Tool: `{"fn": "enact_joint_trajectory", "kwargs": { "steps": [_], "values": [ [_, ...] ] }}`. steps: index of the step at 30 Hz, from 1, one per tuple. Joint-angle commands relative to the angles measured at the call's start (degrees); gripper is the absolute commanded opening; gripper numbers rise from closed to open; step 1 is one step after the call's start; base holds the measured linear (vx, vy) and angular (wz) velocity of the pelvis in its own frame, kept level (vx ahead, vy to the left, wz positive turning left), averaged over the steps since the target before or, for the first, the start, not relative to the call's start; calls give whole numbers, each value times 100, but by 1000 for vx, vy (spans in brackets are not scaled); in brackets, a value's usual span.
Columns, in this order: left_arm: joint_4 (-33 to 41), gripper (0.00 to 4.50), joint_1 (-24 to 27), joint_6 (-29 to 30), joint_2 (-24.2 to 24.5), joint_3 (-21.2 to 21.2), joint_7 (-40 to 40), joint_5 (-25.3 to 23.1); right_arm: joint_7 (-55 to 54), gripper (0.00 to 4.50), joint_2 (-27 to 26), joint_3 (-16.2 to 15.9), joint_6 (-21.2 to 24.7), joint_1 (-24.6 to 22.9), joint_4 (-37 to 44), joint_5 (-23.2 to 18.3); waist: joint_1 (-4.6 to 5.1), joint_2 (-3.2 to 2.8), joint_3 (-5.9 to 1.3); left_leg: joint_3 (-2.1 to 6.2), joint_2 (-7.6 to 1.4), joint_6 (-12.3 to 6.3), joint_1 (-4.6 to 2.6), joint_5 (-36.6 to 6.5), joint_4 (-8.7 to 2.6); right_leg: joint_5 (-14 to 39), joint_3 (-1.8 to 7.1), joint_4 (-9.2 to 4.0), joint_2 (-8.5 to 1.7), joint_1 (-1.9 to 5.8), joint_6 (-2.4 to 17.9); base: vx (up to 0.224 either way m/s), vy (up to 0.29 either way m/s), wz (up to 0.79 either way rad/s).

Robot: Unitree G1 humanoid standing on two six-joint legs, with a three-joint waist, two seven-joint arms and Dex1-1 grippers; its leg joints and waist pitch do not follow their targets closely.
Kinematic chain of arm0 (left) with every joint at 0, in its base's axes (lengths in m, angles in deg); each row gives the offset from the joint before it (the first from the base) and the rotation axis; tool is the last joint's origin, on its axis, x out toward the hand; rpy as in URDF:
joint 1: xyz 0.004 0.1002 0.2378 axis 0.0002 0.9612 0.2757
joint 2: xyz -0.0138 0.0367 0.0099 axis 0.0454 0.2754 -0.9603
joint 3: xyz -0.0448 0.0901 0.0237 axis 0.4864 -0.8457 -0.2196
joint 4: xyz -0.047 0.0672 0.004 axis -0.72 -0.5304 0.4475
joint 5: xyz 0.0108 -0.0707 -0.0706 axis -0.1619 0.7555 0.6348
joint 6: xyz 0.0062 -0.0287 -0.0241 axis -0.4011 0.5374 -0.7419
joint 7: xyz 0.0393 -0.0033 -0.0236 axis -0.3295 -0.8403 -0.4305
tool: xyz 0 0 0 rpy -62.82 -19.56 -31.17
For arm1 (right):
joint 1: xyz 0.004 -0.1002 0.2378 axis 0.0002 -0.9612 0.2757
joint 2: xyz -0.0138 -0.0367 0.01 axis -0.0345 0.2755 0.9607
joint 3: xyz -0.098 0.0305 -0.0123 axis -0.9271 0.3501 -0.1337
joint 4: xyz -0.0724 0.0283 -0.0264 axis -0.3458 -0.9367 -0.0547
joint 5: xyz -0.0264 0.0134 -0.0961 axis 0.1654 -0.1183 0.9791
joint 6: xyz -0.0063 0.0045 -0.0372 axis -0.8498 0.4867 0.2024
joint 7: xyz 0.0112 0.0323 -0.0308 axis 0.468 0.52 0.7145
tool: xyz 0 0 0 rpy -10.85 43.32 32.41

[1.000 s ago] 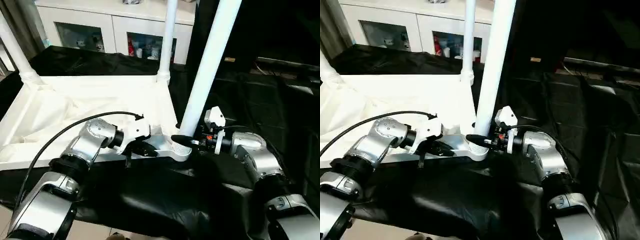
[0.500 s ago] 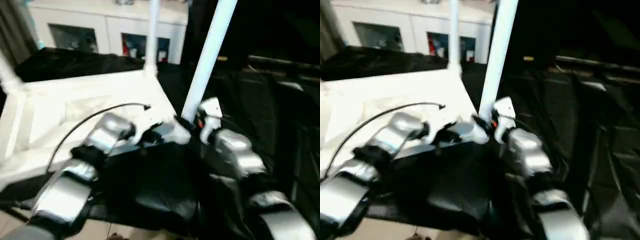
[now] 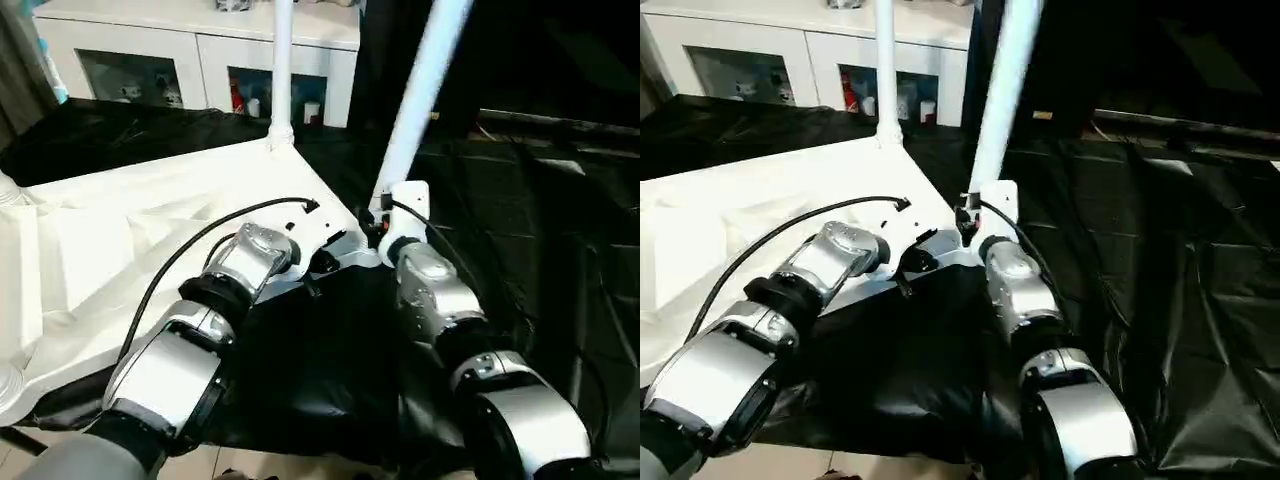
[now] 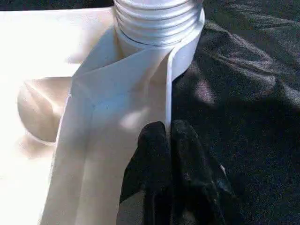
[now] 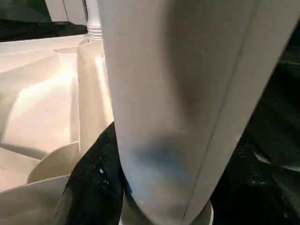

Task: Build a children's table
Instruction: Rotate leg to tighten

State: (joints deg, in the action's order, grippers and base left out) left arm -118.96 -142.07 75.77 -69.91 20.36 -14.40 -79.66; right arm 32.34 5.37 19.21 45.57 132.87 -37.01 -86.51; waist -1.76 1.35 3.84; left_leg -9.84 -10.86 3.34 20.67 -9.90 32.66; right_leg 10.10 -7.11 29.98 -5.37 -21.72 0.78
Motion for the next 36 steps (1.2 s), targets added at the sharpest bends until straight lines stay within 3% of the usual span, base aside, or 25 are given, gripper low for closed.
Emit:
{"fn": "enact_joint_trajectory", "kwargs": {
  "steps": [1,4,5,6,8,9,10,11,12,13,14,15,16,17,18,19,20,21,22,23,24,26,32,34,36],
  "values": [
    [-106,0,-212,15,48,108,-403,-119,-31,190,-45,-44,407,-342,-596,61,86,-119,-262,225,-267,262,-266,-3832,-517,3233,131,-499,-402,34,394,0,0,0],
    [-152,0,-240,-13,57,110,-372,-110,9,190,-36,-108,384,-299,-629,166,101,-123,-219,206,-238,227,-373,-4016,-469,3506,39,-616,-391,-48,289,0,0,0],
    [-163,0,-245,-20,62,108,-361,-110,22,190,-31,-142,393,-280,-648,209,123,-127,-207,222,-245,208,-366,-4117,-487,3604,-24,-626,-369,1,183,0,0,0],
    [-176,0,-252,-29,67,108,-354,-110,28,190,-32,-157,401,-260,-672,236,123,-175,-185,232,-299,244,-367,-4373,-568,3479,-71,-572,-325,54,158,0,0,0],
    [-196,0,-262,-44,72,108,-359,-111,34,190,-46,-135,390,-235,-710,245,94,-222,-193,222,-411,301,-244,-4701,-769,2883,-22,-272,-250,232,274,0,0,0],
    [-201,0,-265,-51,76,107,-359,-113,32,190,-52,-124,383,-217,-734,251,23,-164,-208,102,-446,364,-195,-4750,-959,2039,200,57,-236,211,573,0,0,0],
    [-198,0,-265,-53,80,107,-357,-113,33,190,-54,-122,381,-202,-752,259,24,-76,-240,83,-302,387,-359,-4515,-750,2566,248,-210,-321,33,549,17,-57,14],
    [-197,0,-265,-54,82,108,-355,-114,39,190,-54,-122,379,-187,-774,266,13,55,-136,10,6,171,-719,-3701,-157,4430,86,-855,-488,-419,221,0,0,0],
    [-193,0,-263,-54,86,105,-346,-116,57,190,-55,-132,379,-175,-777,276,5,68,-147,53,72,-59,-507,-2473,64,5367,-11,-966,-720,-113,-186,0,0,0],
    [-194,0,-262,-56,88,103,-340,-118,71,190,-57,-139,377,-167,-779,283,-17,20,-168,74,16,-115,-367,-2216,-18,5350,-94,-957,-720,76,-347,59,21,-27],
    [-204,0,-264,-64,91,103,-334,-121,82,190,-59,-142,379,-157,-785,296,17,-180,-184,205,-212,-44,-284,-2685,-284,4521,-354,-803,-554,273,-430,96,57,-24],
    [-210,0,-262,-74,96,99,-320,-126,114,190,-55,-164,380,-141,-798,326,-28,-390,-213,362,-637,129,51,-4105,-859,2486,-146,270,-310,661,-47,96,57,-24],
    [-216,0,-262,-80,99,98,-313,-129,127,190,-52,-179,378,-131,-807,348,-59,-378,-196,298,-643,221,67,-4552,-994,1265,-47,555,-176,539,209,0,0,0],
    [-235,0,-266,-95,100,98,-305,-133,157,190,-50,-190,363,-120,-817,380,46,-178,-232,150,-494,242,-326,-4754,-961,640,87,429,-161,167,550,81,-44,23],
    [-246,0,-268,-105,102,97,-300,-136,208,190,-58,-172,348,-119,-816,366,-74,-19,-228,94,-166,430,-485,-3890,-499,2658,342,-155,-476,-112,617,81,-44,23],
    [-244,0,-266,-106,103,95,-294,-137,247,225,-66,-152,340,-120,-806,345,-96,48,-251,73,-104,294,-430,-3337,-337,3548,400,-285,-614,-119,564,98,-78,8],
    [-248,0,-268,-109,104,94,-292,-137,279,246,-74,-130,330,-120,-795,323,-180,116,-286,135,-122,-1,-200,-2132,-270,4328,533,-342,-746,68,391,0,0,0],
    [-248,0,-268,-109,104,94,-292,-137,279,260,-74,-130,330,-120,-795,323,-221,104,-328,153,-168,-73,-70,-1589,-346,4068,553,-265,-733,192,375,83,-40,-12],
    [-259,0,-270,-116,106,93,-288,-139,298,266,-78,-116,328,-111,-798,318,-253,34,-371,153,-241,-68,-29,-1067,-429,3132,519,-160,-607,181,513,84,-30,-7],
    [-272,0,-272,-126,113,93,-283,-141,310,266,-80,-111,328,-96,-809,322,-232,-8,-415,128,-279,-55,-65,-833,-430,1884,506,-30,-516,153,827,95,-38,-7],
    [-272,0,-273,-130,121,92,-274,-142,322,282,-81,-111,322,-77,-823,323,-206,-29,-396,84,-264,-68,-38,-1076,-463,1307,490,21,-418,145,1103,0,0,0],
    [-268,0,-273,-130,126,90,-264,-142,345,294,-81,-96,311,-64,-826,318,-178,-33,-382,64,-242,8,-32,-1552,-465,1422,493,4,-407,160,1226,0,0,0],
    [-224,0,-254,-175,168,45,-164,-168,457,348,-40,-30,227,4,-798,303,-162,-37,-366,59,-251,64,-53,-1846,-478,1748,512,-61,-402,146,1176,0,0,0],
    [-188,0,-232,-215,198,20,-82,-176,564,364,-22,-6,172,27,-754,276,-172,-39,-390,55,-264,77,-33,-1627,-475,1508,512,-41,-404,178,1202,0,0,0],
    [-141,0,-196,-278,235,-3,19,-180,795,384,-2,-23,97,20,-633,244,-175,-46,-379,33,-267,36,-53,-1558,-467,1319,519,-33,-384,153,1265,0,0,0]
  ]
}}
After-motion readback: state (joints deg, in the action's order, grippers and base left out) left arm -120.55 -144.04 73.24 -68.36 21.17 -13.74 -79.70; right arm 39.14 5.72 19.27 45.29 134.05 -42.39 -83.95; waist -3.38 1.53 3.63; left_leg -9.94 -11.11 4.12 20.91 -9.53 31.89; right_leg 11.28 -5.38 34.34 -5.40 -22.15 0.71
